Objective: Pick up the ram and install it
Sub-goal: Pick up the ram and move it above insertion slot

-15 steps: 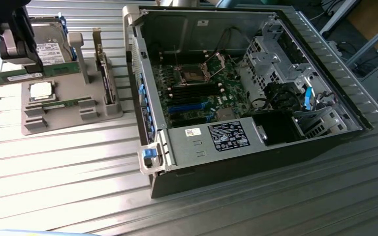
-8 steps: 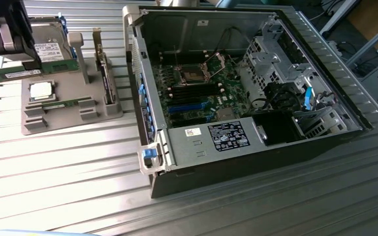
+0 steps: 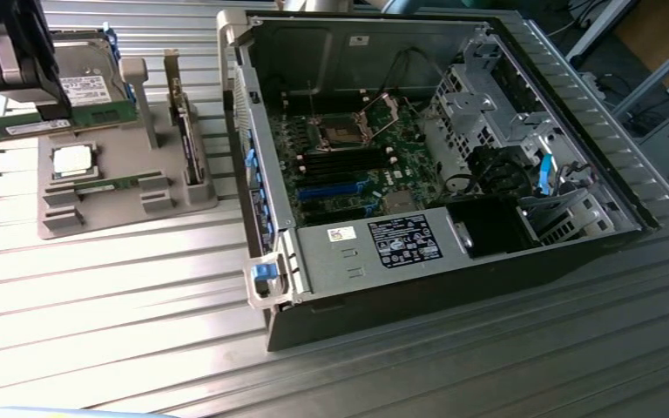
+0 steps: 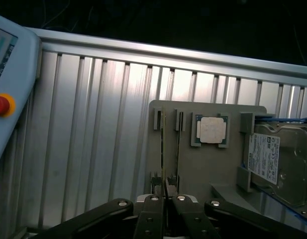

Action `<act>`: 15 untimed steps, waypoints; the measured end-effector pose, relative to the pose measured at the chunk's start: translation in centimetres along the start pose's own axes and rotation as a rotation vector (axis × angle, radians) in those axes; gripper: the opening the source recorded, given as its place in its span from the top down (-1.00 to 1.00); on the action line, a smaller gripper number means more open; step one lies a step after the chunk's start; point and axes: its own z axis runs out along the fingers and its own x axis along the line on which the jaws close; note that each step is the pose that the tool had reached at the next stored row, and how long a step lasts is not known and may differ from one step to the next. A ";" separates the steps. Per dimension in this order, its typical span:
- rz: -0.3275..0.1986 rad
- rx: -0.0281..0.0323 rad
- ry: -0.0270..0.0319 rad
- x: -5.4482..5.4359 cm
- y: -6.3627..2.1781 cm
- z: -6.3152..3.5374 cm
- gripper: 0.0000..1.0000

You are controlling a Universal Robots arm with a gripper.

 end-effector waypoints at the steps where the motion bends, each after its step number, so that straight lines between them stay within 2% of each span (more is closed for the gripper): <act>1: 0.000 0.0002 -0.0001 0.0 0.00 -0.02 0.75; 15: 0.001 0.0002 -0.0003 0.0 0.03 -0.68 0.75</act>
